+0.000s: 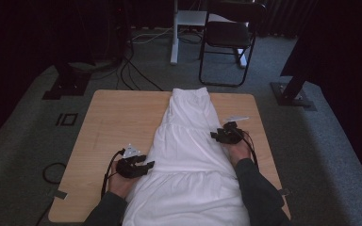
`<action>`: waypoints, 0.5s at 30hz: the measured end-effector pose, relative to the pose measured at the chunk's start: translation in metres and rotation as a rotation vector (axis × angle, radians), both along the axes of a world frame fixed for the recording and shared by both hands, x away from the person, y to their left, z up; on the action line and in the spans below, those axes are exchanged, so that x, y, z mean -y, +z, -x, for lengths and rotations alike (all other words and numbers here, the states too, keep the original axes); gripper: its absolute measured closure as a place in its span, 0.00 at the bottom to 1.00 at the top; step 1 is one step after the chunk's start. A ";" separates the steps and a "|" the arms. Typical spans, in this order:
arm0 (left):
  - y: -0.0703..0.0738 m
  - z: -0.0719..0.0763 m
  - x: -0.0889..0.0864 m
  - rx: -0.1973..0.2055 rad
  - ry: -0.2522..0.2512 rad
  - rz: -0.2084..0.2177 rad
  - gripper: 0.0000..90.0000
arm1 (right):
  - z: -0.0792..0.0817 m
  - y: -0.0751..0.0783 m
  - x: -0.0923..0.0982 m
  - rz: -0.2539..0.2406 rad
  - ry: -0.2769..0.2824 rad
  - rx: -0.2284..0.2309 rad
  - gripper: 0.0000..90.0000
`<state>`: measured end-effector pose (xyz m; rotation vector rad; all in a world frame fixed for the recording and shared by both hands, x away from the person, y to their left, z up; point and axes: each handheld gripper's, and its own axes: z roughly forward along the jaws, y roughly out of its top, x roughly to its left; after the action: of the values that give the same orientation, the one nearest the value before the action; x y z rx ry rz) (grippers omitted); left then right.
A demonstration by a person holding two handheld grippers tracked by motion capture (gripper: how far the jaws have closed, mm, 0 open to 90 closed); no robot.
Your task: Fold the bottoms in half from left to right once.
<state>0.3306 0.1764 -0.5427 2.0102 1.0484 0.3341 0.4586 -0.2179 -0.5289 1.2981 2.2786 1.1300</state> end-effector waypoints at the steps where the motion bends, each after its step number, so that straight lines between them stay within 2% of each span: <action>1: -0.001 0.000 0.001 0.000 -0.003 0.000 0.55 | -0.005 -0.003 -0.003 -0.008 0.006 -0.014 0.58; 3: -0.003 0.001 0.004 -0.007 -0.016 -0.008 0.54 | -0.012 -0.008 -0.010 0.006 0.015 -0.036 0.57; 4: -0.004 0.001 0.005 -0.012 -0.019 -0.011 0.53 | -0.014 -0.011 -0.013 0.017 0.021 -0.044 0.60; 6: -0.006 0.002 0.008 -0.016 -0.025 -0.020 0.52 | -0.017 -0.015 -0.017 0.064 0.031 -0.065 0.85; 7: -0.007 0.003 0.009 -0.018 -0.028 -0.026 0.51 | -0.016 -0.013 -0.018 0.117 0.028 -0.031 0.98; 8: -0.009 0.004 0.010 -0.021 -0.029 -0.030 0.51 | -0.012 -0.007 -0.018 0.165 0.013 0.029 0.99; 10: -0.011 0.005 0.011 -0.023 -0.030 -0.035 0.49 | -0.005 0.013 -0.011 0.152 -0.046 0.134 0.99; 11: -0.012 0.006 0.011 -0.026 -0.027 -0.033 0.49 | -0.001 0.022 -0.006 0.162 -0.091 0.185 0.99; 12: -0.013 0.006 0.011 -0.034 -0.030 -0.034 0.48 | 0.001 0.029 0.000 0.174 -0.133 0.218 0.99; 13: -0.013 0.006 0.012 -0.037 -0.032 -0.036 0.48 | 0.001 0.033 0.007 0.165 -0.168 0.222 0.99; 15: -0.014 0.007 0.013 -0.035 -0.035 -0.044 0.48 | -0.002 0.027 0.017 0.163 -0.221 0.180 0.99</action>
<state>0.3231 0.1634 -0.5563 2.0780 1.0343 0.3070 0.4606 -0.2346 -0.5022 1.2907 1.9966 0.9249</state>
